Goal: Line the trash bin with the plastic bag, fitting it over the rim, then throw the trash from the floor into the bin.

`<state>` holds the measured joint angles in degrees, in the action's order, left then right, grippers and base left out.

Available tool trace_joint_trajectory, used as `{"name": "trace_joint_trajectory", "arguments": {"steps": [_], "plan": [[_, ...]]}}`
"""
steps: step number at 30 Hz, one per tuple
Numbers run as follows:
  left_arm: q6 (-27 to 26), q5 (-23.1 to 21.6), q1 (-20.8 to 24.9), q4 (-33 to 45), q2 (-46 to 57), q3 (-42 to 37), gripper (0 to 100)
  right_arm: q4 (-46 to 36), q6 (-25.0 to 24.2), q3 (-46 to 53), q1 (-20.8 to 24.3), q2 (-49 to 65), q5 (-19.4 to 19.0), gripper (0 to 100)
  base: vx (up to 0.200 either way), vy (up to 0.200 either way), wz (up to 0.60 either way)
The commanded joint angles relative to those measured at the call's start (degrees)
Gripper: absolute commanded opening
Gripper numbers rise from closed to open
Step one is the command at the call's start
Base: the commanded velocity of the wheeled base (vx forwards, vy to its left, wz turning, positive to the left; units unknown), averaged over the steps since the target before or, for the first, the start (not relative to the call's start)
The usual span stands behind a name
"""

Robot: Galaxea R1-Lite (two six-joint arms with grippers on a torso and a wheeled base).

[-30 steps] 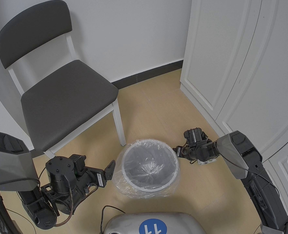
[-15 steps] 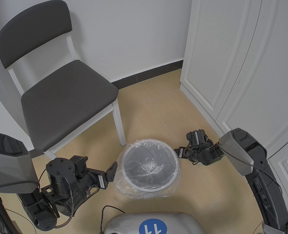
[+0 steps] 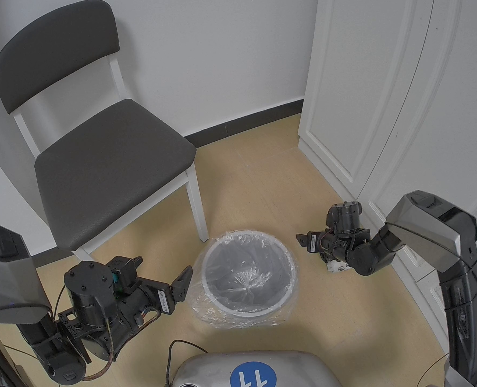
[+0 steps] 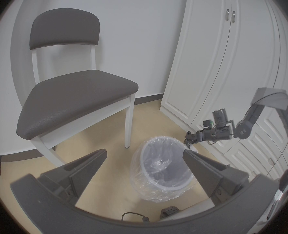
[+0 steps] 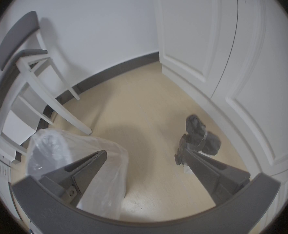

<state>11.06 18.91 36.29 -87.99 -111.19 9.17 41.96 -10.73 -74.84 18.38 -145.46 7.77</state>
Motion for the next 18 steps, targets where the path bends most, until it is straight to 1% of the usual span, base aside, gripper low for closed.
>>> {"name": "trace_joint_trajectory", "arguments": {"steps": [1,2,4,6,7,12,14,16,17,18], "plan": [[-0.07,0.08,-0.78,0.01,0.98,-2.31,100,3.3,2.91,7.51,2.1,9.32,0.5,100,0.0,0.0,0.0],[0.11,0.08,-1.05,0.01,1.5,-3.45,100,3.92,4.14,8.66,2.97,10.11,0.58,100,0.0,0.0,0.0],[0.11,0.08,-1.14,0.01,2.38,-4.51,100,5.24,5.81,10.24,3.33,11.25,0.76,100,0.0,0.0,0.0],[0.02,0.08,-1.22,0.1,2.82,-4.86,100,6.56,6.68,11.56,3.59,12.04,0.94,100,0.0,0.0,0.0],[-0.07,0.08,-1.31,0.1,3.0,-5.12,100,8.84,7.74,14.11,4.29,13.53,1.02,100,0.0,0.0,0.0],[-0.77,0.08,-1.57,0.1,-0.17,-3.45,100,13.15,11.61,19.55,4.82,17.75,1.11,100,0.0,0.0,0.0],[-2.97,0.43,-1.57,0.1,-3.16,-0.2,100,14.47,13.28,21.14,4.29,19.77,1.11,100,0.0,0.0,0.0],[-6.05,1.66,-1.57,0.1,-6.58,3.23,100,15.52,13.63,22.72,4.12,21.53,1.02,100,0.0,0.0,0.0],[-6.05,1.66,-1.57,0.1,-6.58,3.23,100,15.52,13.63,22.72,4.12,21.53,1.02,100,0.0,0.0,0.0],[-7.89,2.63,-1.49,0.1,-9.57,6.57,100,15.78,13.8,23.77,4.03,22.76,1.02,100,0.0,0.0,0.0]]}}
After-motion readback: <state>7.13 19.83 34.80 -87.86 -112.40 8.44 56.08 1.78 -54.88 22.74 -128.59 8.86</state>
